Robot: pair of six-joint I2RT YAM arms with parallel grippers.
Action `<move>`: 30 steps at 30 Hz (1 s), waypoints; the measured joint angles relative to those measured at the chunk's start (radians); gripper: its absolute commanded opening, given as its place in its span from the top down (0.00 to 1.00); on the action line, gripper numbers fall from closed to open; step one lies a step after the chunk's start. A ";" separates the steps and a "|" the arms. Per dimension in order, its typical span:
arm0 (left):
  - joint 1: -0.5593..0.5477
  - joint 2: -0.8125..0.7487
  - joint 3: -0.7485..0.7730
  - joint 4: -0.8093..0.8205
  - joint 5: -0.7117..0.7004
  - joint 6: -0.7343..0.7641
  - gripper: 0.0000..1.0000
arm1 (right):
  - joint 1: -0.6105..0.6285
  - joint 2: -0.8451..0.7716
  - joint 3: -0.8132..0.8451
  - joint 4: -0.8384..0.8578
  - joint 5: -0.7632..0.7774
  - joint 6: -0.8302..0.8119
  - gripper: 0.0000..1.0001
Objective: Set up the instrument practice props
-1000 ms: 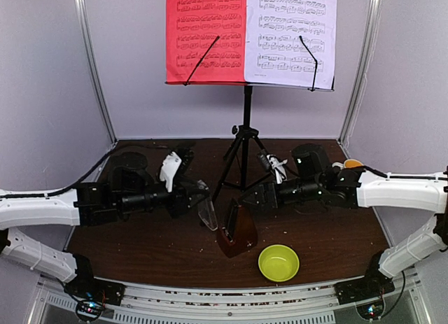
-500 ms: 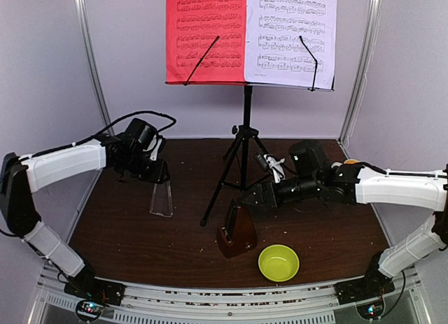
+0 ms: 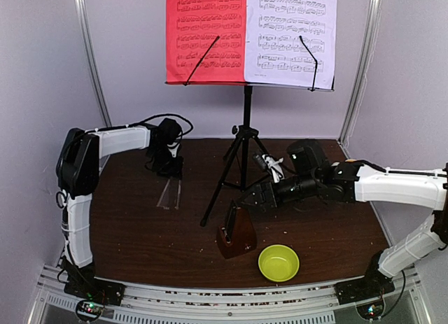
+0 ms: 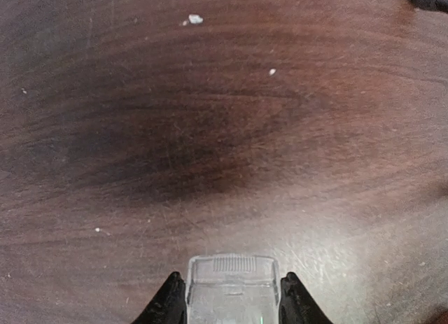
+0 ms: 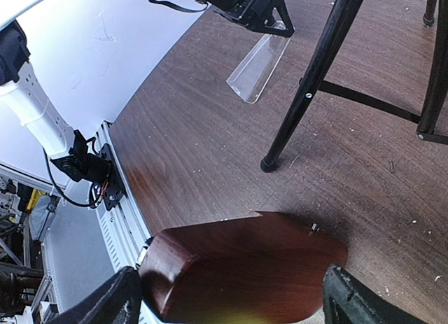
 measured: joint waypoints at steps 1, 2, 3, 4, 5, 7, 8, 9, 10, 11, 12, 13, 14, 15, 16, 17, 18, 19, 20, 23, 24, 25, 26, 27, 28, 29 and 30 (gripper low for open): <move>0.002 0.015 0.008 -0.006 -0.001 0.000 0.94 | 0.000 0.000 0.002 -0.004 0.002 0.000 0.10; 0.003 0.031 0.021 -0.011 -0.001 0.000 0.93 | 0.000 -0.001 0.002 -0.006 0.003 0.000 0.10; 0.003 0.045 0.032 -0.012 -0.002 0.000 0.92 | 0.000 -0.002 0.002 -0.008 0.005 0.000 0.10; 0.003 0.055 0.041 -0.014 -0.001 0.000 0.90 | 0.000 -0.004 0.002 -0.010 0.006 0.001 0.10; 0.003 0.062 0.048 -0.015 -0.001 0.000 0.88 | 0.000 -0.006 0.002 -0.012 0.010 0.002 0.09; 0.004 0.067 0.055 -0.016 -0.001 0.001 0.82 | 0.001 -0.010 0.005 -0.022 0.018 0.003 0.09; 0.005 0.068 0.057 -0.017 -0.001 0.001 0.79 | 0.001 -0.011 0.008 -0.029 0.021 0.005 0.09; 0.005 0.068 0.059 -0.018 -0.001 0.001 0.75 | 0.001 -0.011 0.014 -0.039 0.024 0.006 0.08; 0.006 0.068 0.059 -0.018 -0.001 0.001 0.69 | 0.001 -0.011 0.020 -0.049 0.028 0.007 0.08; 0.007 0.068 0.059 -0.018 0.000 0.001 0.65 | 0.001 -0.011 0.026 -0.061 0.032 0.010 0.07; 0.008 0.068 0.059 -0.018 0.000 0.002 0.61 | 0.001 -0.011 0.031 -0.071 0.037 0.011 0.04; 0.009 0.068 0.059 -0.018 0.000 0.003 0.56 | 0.001 -0.011 0.038 -0.084 0.045 0.011 0.02; 0.010 0.068 0.059 -0.019 0.001 0.005 0.51 | 0.001 -0.011 0.042 -0.094 0.050 0.013 0.01; 0.011 0.068 0.060 -0.019 0.002 0.009 0.46 | 0.001 -0.012 0.047 -0.106 0.057 0.011 0.00; 0.011 0.068 0.060 -0.019 0.002 0.015 0.43 | 0.001 -0.012 0.053 -0.117 0.063 0.012 0.00; 0.011 0.068 0.060 -0.019 0.002 0.016 0.40 | 0.001 -0.013 0.056 -0.123 0.066 0.011 0.00; 0.013 0.068 0.059 -0.020 0.002 0.019 0.33 | 0.001 -0.014 0.060 -0.132 0.071 0.012 0.00; 0.014 0.067 0.058 -0.019 0.002 0.021 0.26 | 0.001 -0.015 0.065 -0.143 0.075 0.012 0.00; 0.015 0.063 0.053 -0.018 0.001 0.024 0.25 | 0.001 -0.016 0.070 -0.151 0.079 0.012 0.00; 0.021 0.025 0.010 -0.018 -0.002 0.029 0.24 | 0.001 -0.029 0.079 -0.171 0.085 0.013 0.00; 0.024 -0.002 -0.016 -0.016 -0.005 0.030 0.25 | 0.001 -0.037 0.083 -0.178 0.087 0.013 0.00; 0.026 -0.025 -0.034 -0.016 -0.006 0.030 0.26 | 0.001 -0.046 0.084 -0.183 0.087 0.013 0.00; 0.028 -0.062 -0.069 -0.002 -0.007 0.032 0.28 | 0.001 -0.058 0.084 -0.187 0.089 0.014 0.00; 0.029 -0.105 -0.106 0.010 -0.008 0.033 0.30 | 0.001 -0.074 0.084 -0.195 0.092 0.014 0.01; 0.030 -0.158 -0.150 0.025 -0.007 0.033 0.33 | 0.001 -0.091 0.080 -0.198 0.094 0.014 0.01; 0.030 -0.217 -0.198 0.048 -0.003 0.034 0.35 | 0.001 -0.108 0.072 -0.200 0.098 0.015 0.02; 0.029 -0.286 -0.251 0.079 0.003 0.034 0.38 | 0.001 -0.129 0.058 -0.199 0.101 0.016 0.04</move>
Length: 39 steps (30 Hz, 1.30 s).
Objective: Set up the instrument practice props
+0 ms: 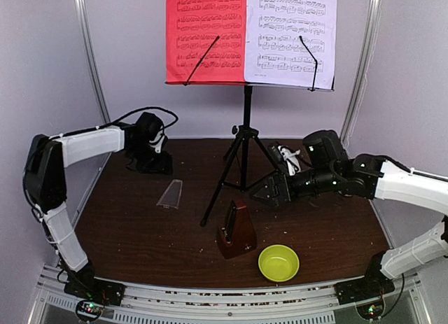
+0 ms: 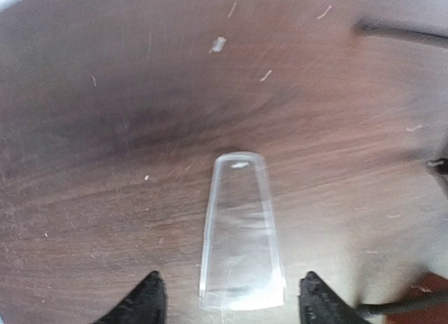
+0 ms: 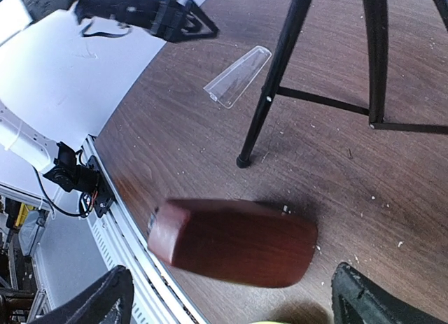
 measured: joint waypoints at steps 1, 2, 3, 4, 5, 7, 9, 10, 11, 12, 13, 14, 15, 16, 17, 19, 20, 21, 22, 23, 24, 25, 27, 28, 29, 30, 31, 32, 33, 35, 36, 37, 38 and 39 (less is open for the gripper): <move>0.000 -0.059 -0.047 0.032 0.012 0.002 0.40 | 0.000 -0.025 -0.024 0.003 0.003 0.002 0.06; -0.003 -0.137 -0.119 0.094 0.032 0.004 0.42 | 0.000 -0.053 -0.058 0.005 0.005 0.005 0.08; -0.008 -0.198 -0.175 0.136 0.048 0.008 0.43 | 0.000 -0.074 -0.091 0.008 0.006 0.010 0.11; -0.016 -0.262 -0.237 0.183 0.065 0.014 0.44 | 0.000 -0.094 -0.130 0.010 0.006 0.018 0.12; -0.033 -0.325 -0.302 0.230 0.080 0.025 0.46 | 0.000 -0.106 -0.160 0.011 0.006 0.024 0.15; -0.085 -0.397 -0.387 0.303 0.106 0.042 0.50 | 0.002 -0.122 -0.227 0.018 0.006 0.040 0.19; -0.160 -0.433 -0.457 0.375 0.134 0.056 0.54 | 0.007 -0.121 -0.279 0.021 0.007 0.053 0.23; -0.202 -0.439 -0.489 0.410 0.149 0.060 0.55 | 0.009 -0.114 -0.298 0.022 0.008 0.059 0.26; -0.237 -0.439 -0.514 0.438 0.161 0.059 0.57 | 0.012 -0.106 -0.308 0.024 0.009 0.066 0.28; -0.268 -0.437 -0.536 0.462 0.173 0.058 0.58 | 0.016 -0.096 -0.316 0.031 0.009 0.072 0.30; -0.289 -0.435 -0.551 0.476 0.180 0.058 0.59 | 0.022 -0.085 -0.322 0.042 0.010 0.077 0.32; -0.314 -0.431 -0.565 0.492 0.187 0.054 0.60 | 0.030 -0.072 -0.326 0.057 0.010 0.085 0.34; -0.330 -0.424 -0.573 0.510 0.188 0.047 0.60 | 0.040 -0.059 -0.328 0.073 0.009 0.093 0.36; -0.348 -0.414 -0.575 0.532 0.191 0.040 0.61 | 0.048 -0.048 -0.330 0.085 0.010 0.098 0.38; -0.367 -0.399 -0.575 0.555 0.192 0.030 0.61 | 0.056 -0.037 -0.332 0.098 0.010 0.103 0.39; -0.399 -0.366 -0.575 0.595 0.191 0.018 0.61 | 0.065 -0.017 -0.333 0.121 0.010 0.115 0.41; -0.412 -0.349 -0.574 0.607 0.191 0.012 0.62 | 0.068 -0.010 -0.333 0.130 0.011 0.119 0.42; -0.425 -0.329 -0.571 0.616 0.191 0.003 0.62 | 0.069 -0.006 -0.333 0.137 0.011 0.122 0.43; -0.438 -0.304 -0.568 0.629 0.191 -0.003 0.62 | 0.070 0.000 -0.333 0.146 0.012 0.124 0.44; -0.447 -0.284 -0.566 0.636 0.191 -0.009 0.62 | 0.070 0.007 -0.333 0.158 0.014 0.127 0.46; -0.456 -0.265 -0.566 0.644 0.191 -0.015 0.63 | 0.070 0.015 -0.332 0.169 0.015 0.129 0.47; -0.464 -0.247 -0.566 0.650 0.191 -0.021 0.63 | 0.072 0.026 -0.332 0.178 0.016 0.129 0.48; -0.474 -0.221 -0.566 0.652 0.190 -0.029 0.63 | 0.074 0.050 -0.332 0.195 0.016 0.134 0.49; -0.476 -0.214 -0.566 0.653 0.190 -0.034 0.63 | 0.076 0.062 -0.332 0.202 0.017 0.136 0.50; -0.478 -0.208 -0.566 0.654 0.188 -0.037 0.63 | 0.079 0.074 -0.332 0.207 0.017 0.138 0.50; -0.479 -0.206 -0.566 0.655 0.186 -0.040 0.64 | 0.080 0.081 -0.332 0.211 0.017 0.140 0.51; -0.480 -0.206 -0.566 0.655 0.182 -0.042 0.64 | 0.081 0.090 -0.331 0.220 0.017 0.143 0.51; -0.480 -0.206 -0.566 0.655 0.179 -0.043 0.64 | 0.082 0.100 -0.330 0.227 0.017 0.147 0.52; -0.480 -0.206 -0.565 0.655 0.175 -0.044 0.64 | 0.083 0.103 -0.328 0.230 0.018 0.147 0.52; -0.480 -0.207 -0.565 0.653 0.171 -0.043 0.64 | 0.084 0.118 -0.318 0.235 0.020 0.149 0.54; -0.480 -0.208 -0.565 0.652 0.167 -0.043 0.64 | 0.084 0.127 -0.312 0.240 0.024 0.151 0.54; -0.480 -0.211 -0.565 0.650 0.164 -0.043 0.64 | 0.084 0.135 -0.304 0.240 0.026 0.151 0.55; -0.480 -0.216 -0.565 0.650 0.159 -0.043 0.64 | 0.084 0.142 -0.298 0.240 0.030 0.151 0.56; -0.480 -0.222 -0.566 0.650 0.154 -0.043 0.64 | 0.084 0.150 -0.292 0.240 0.035 0.151 0.56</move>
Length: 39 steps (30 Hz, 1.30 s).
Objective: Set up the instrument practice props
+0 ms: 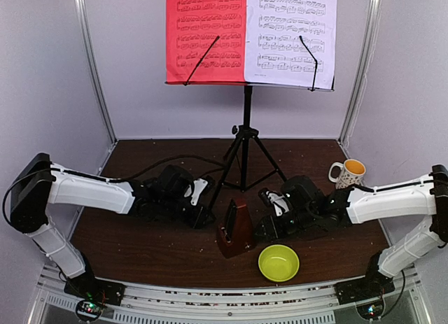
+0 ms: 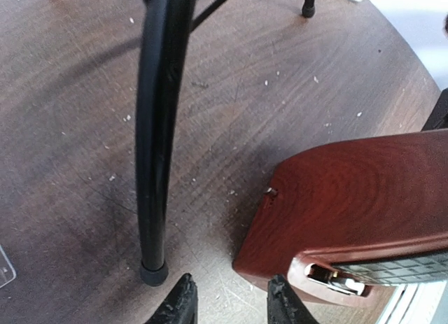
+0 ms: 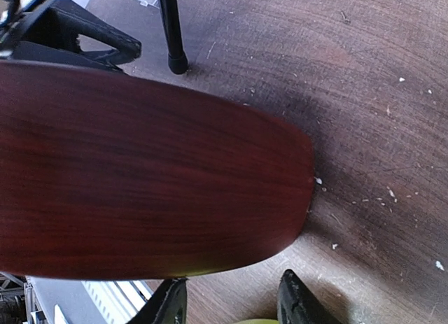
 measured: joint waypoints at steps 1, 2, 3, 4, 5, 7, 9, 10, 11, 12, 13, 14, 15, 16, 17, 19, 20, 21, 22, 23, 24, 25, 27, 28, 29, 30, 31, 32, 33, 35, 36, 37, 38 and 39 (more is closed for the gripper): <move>0.000 -0.009 -0.002 0.000 -0.004 0.000 0.64 | 0.000 0.006 0.006 -0.002 0.003 -0.001 0.57; 0.000 -0.019 -0.005 0.000 -0.010 0.000 0.65 | 0.000 0.015 0.013 -0.002 0.008 -0.001 0.57; 0.000 -0.033 -0.012 0.001 -0.016 0.000 0.65 | 0.001 0.026 0.023 -0.003 0.014 -0.002 0.58; 0.000 -0.050 -0.021 0.001 -0.024 0.000 0.65 | 0.002 0.037 0.033 -0.003 0.022 -0.005 0.58; 0.000 -0.062 -0.028 0.000 -0.028 0.000 0.65 | 0.002 0.045 0.040 -0.005 0.027 -0.007 0.58; 0.000 -0.086 -0.042 0.000 -0.039 -0.001 0.65 | 0.002 0.066 0.058 -0.011 0.043 -0.013 0.59; 0.000 -0.099 -0.049 0.001 -0.047 -0.003 0.65 | 0.002 0.081 0.072 -0.021 0.055 -0.022 0.59; 0.000 -0.103 -0.051 0.001 -0.050 -0.004 0.65 | 0.002 0.088 0.079 -0.024 0.060 -0.026 0.59; 0.000 -0.106 -0.055 0.001 -0.053 -0.005 0.65 | 0.002 0.099 0.091 -0.030 0.066 -0.031 0.59; 0.000 -0.111 -0.058 0.001 -0.055 -0.006 0.65 | 0.001 0.108 0.100 -0.032 0.070 -0.034 0.60; 0.000 -0.116 -0.062 0.001 -0.058 -0.007 0.65 | 0.000 0.117 0.112 -0.039 0.074 -0.039 0.59; 0.000 -0.124 -0.066 0.001 -0.062 -0.008 0.65 | -0.001 0.129 0.125 -0.041 0.080 -0.047 0.60; 0.000 -0.132 -0.070 0.001 -0.066 -0.008 0.65 | -0.002 0.137 0.134 -0.042 0.086 -0.056 0.60; 0.000 -0.141 -0.072 0.001 -0.070 -0.008 0.65 | -0.005 0.144 0.143 -0.046 0.090 -0.064 0.59; 0.000 -0.150 -0.074 0.001 -0.072 -0.008 0.65 | -0.010 0.148 0.151 -0.047 0.095 -0.078 0.60; 0.000 -0.165 -0.074 0.002 -0.078 -0.008 0.65 | -0.024 0.150 0.157 -0.050 0.101 -0.102 0.61; 0.000 -0.172 -0.074 0.001 -0.081 -0.008 0.65 | -0.034 0.150 0.158 -0.051 0.105 -0.114 0.62; 0.000 -0.175 -0.074 0.002 -0.084 -0.008 0.65 | -0.045 0.150 0.159 -0.054 0.109 -0.130 0.62; 0.000 -0.177 -0.074 0.002 -0.086 -0.008 0.65 | -0.054 0.150 0.159 -0.058 0.114 -0.144 0.62; 0.000 -0.179 -0.074 0.002 -0.089 -0.008 0.65 | -0.063 0.150 0.159 -0.063 0.118 -0.158 0.63; 0.000 -0.179 -0.075 0.002 -0.092 -0.008 0.65 | -0.071 0.150 0.159 -0.066 0.124 -0.170 0.63; 0.000 -0.179 -0.077 0.002 -0.094 -0.009 0.65 | -0.077 0.150 0.160 -0.072 0.124 -0.182 0.63; 0.000 -0.180 -0.087 0.001 -0.100 -0.012 0.65 | -0.085 0.152 0.171 -0.082 0.124 -0.198 0.64; 0.000 -0.181 -0.090 0.001 -0.102 -0.013 0.65 | -0.089 0.156 0.181 -0.084 0.123 -0.203 0.64; 0.000 -0.183 -0.094 0.000 -0.105 -0.014 0.65 | -0.090 0.163 0.194 -0.085 0.121 -0.204 0.64; 0.000 -0.187 -0.097 0.000 -0.108 -0.015 0.65 | -0.090 0.169 0.204 -0.084 0.116 -0.203 0.64; 0.000 -0.191 -0.099 -0.001 -0.111 -0.016 0.65 | -0.090 0.173 0.214 -0.081 0.111 -0.202 0.65; 0.000 -0.195 -0.100 0.000 -0.114 -0.017 0.65 | -0.090 0.174 0.220 -0.078 0.105 -0.198 0.65; 0.000 -0.200 -0.101 0.000 -0.117 -0.018 0.65 | -0.090 0.174 0.220 -0.073 0.102 -0.192 0.65; 0.000 -0.212 -0.106 0.000 -0.123 -0.023 0.65 | -0.090 0.172 0.220 -0.072 0.099 -0.185 0.65; 0.000 -0.221 -0.111 0.001 -0.129 -0.025 0.65 | -0.090 0.169 0.217 -0.071 0.098 -0.181 0.65; 0.000 -0.228 -0.115 0.001 -0.132 -0.027 0.65 | -0.090 0.162 0.211 -0.071 0.098 -0.179 0.65; 0.000 -0.235 -0.121 0.000 -0.137 -0.030 0.65 | -0.090 0.151 0.201 -0.072 0.098 -0.175 0.65; 0.000 -0.240 -0.126 0.000 -0.140 -0.032 0.65 | -0.090 0.142 0.193 -0.076 0.098 -0.173 0.65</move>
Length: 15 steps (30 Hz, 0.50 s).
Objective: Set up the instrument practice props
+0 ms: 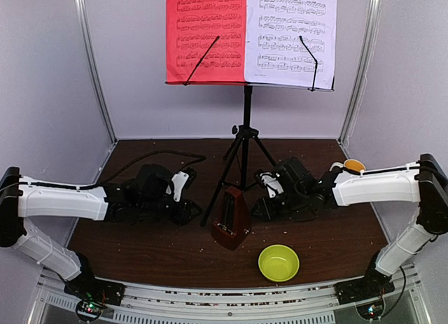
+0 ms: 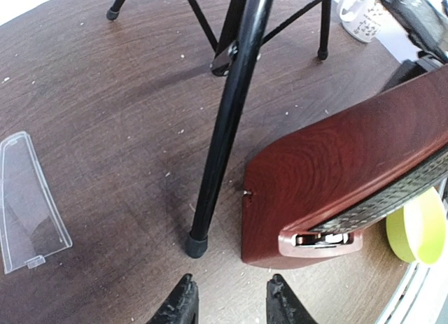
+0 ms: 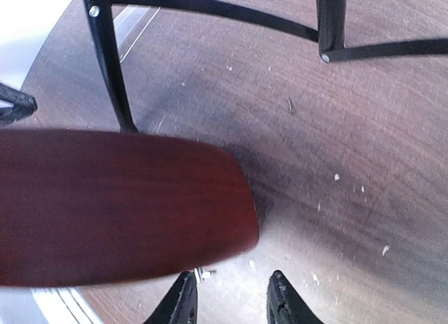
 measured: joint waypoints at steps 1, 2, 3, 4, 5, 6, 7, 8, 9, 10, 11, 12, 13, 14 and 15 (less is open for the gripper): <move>0.000 -0.003 -0.005 0.000 -0.004 -0.002 0.65 | 0.000 -0.015 -0.012 -0.003 0.000 0.002 0.65; 0.000 -0.004 -0.009 0.000 -0.007 -0.004 0.66 | 0.000 -0.031 -0.025 -0.010 0.000 0.007 0.65; 0.000 -0.004 -0.011 0.000 -0.010 -0.006 0.66 | 0.000 -0.046 -0.038 -0.017 0.000 0.011 0.65; 0.000 -0.004 -0.011 -0.001 -0.011 -0.008 0.66 | 0.000 -0.060 -0.051 -0.019 -0.001 0.018 0.65; 0.000 -0.004 -0.012 0.000 -0.013 -0.009 0.66 | 0.002 -0.071 -0.065 -0.019 -0.004 0.023 0.65; 0.000 -0.003 -0.012 0.001 -0.013 -0.010 0.66 | 0.005 -0.079 -0.078 -0.018 -0.007 0.030 0.65; 0.000 -0.001 -0.012 0.002 -0.013 -0.010 0.66 | 0.007 -0.080 -0.086 -0.016 -0.011 0.039 0.65; 0.000 0.004 -0.012 0.001 -0.013 -0.011 0.66 | 0.009 -0.080 -0.092 -0.014 -0.014 0.047 0.65; 0.000 0.009 -0.012 0.002 -0.013 -0.012 0.66 | 0.011 -0.079 -0.094 -0.014 -0.018 0.054 0.66; 0.000 0.014 -0.012 0.001 -0.013 -0.013 0.66 | 0.014 -0.077 -0.095 -0.013 -0.023 0.062 0.66; 0.000 0.021 -0.012 0.001 -0.013 -0.014 0.66 | 0.018 -0.074 -0.095 -0.004 -0.027 0.069 0.66; 0.000 0.026 -0.012 0.001 -0.014 -0.014 0.66 | 0.021 -0.068 -0.094 0.008 -0.032 0.075 0.66; 0.000 0.029 -0.011 0.001 -0.014 -0.016 0.66 | 0.024 -0.061 -0.094 0.019 -0.037 0.082 0.66; 0.000 0.031 -0.011 0.001 -0.014 -0.016 0.66 | 0.025 -0.051 -0.094 0.029 -0.039 0.091 0.66; 0.000 0.031 -0.011 0.001 -0.014 -0.016 0.66 | 0.027 -0.042 -0.093 0.037 -0.041 0.096 0.66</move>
